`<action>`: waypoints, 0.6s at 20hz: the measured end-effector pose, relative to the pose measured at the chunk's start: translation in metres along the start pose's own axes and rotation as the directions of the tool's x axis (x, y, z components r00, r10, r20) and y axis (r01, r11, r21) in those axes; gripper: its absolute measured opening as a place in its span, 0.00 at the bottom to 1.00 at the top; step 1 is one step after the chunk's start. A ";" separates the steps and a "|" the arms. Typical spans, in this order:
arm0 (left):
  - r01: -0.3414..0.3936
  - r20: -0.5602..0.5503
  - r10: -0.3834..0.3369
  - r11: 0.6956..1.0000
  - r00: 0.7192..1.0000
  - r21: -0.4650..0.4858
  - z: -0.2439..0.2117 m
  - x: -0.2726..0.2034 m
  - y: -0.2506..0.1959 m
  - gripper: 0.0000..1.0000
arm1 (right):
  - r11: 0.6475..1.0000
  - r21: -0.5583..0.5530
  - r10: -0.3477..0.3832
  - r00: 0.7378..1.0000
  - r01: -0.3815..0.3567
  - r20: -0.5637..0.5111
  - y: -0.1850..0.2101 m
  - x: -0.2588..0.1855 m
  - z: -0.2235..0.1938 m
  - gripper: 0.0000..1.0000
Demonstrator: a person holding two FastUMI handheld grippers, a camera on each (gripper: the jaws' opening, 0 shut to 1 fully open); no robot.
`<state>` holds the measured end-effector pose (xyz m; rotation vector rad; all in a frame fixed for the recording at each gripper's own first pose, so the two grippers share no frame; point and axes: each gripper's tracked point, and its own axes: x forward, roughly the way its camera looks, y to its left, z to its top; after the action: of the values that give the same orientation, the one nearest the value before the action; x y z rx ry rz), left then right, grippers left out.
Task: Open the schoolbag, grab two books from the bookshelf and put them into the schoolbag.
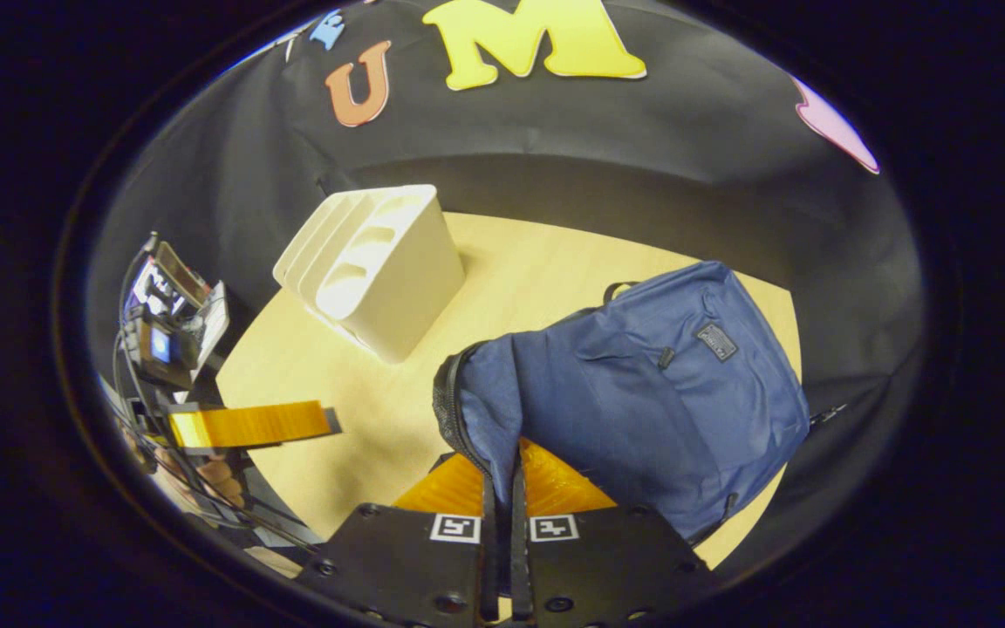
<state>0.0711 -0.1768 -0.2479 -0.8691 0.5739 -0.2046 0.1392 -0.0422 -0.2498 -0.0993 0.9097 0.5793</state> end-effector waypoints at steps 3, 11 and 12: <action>-0.034 0.029 0.031 0.994 0.999 0.102 0.025 -0.036 0.003 0.64 | 0.998 0.024 -0.064 0.998 0.064 0.026 0.005 0.003 0.004 0.07; -0.081 0.149 0.029 0.929 0.988 0.360 0.094 -0.124 -0.014 0.64 | 0.975 0.035 -0.219 0.945 0.217 0.243 0.014 -0.030 0.022 0.14; -0.079 0.169 0.013 0.918 0.985 0.389 0.108 -0.133 -0.021 0.64 | 0.974 0.057 -0.225 0.935 0.218 0.274 0.015 -0.036 0.026 0.15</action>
<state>0.0212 -0.0664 -0.1253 -0.4728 0.3799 -0.1951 0.1326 -0.0372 -0.2037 -0.0926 0.6202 0.3595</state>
